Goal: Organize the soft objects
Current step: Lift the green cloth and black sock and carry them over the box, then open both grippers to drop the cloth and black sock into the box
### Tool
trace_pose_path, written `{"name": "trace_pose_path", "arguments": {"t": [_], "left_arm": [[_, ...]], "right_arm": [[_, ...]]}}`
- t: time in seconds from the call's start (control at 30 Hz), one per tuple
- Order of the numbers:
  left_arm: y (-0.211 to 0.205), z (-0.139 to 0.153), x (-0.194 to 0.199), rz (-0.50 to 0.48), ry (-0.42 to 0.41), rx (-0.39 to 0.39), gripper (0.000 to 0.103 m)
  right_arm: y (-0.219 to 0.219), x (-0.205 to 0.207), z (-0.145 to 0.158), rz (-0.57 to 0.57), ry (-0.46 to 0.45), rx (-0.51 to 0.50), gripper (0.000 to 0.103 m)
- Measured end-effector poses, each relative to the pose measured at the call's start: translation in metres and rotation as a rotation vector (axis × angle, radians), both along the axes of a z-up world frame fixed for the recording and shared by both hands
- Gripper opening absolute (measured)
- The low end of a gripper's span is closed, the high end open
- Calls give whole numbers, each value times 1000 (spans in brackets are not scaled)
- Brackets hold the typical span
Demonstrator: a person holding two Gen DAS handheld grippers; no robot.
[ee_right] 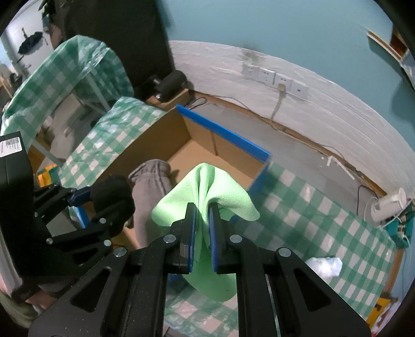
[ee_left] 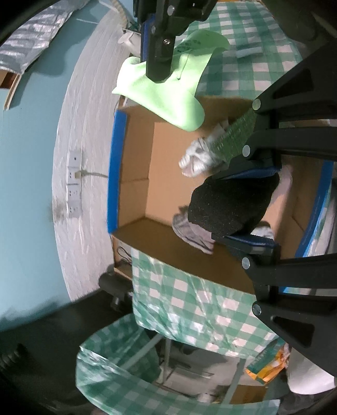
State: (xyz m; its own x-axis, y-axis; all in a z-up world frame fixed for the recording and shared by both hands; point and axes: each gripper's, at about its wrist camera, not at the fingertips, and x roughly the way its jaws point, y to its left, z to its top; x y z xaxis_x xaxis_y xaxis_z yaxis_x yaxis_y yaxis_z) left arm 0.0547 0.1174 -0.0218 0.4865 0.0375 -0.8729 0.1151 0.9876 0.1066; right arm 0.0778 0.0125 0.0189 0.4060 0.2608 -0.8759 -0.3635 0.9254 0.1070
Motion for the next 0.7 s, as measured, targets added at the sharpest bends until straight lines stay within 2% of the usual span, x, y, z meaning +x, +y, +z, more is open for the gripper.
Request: {"name": "trace_pose_path", "arguments": {"t": [0.4,0.6,0.63,0.7], "left_arm": [[30,-20,3,65,38,28,36],[35,-26,5,90,54,33,39],[35,-27,6,92,56,34,39],[35,-28,6,94,59,33,40]], "right_arm": [[44,10,-15,63,34,-18,10],[55,13,-25,90,50,18,11],[55,13,-26,90,46,21,13],[55,13,-28,85,42,13,26]]}}
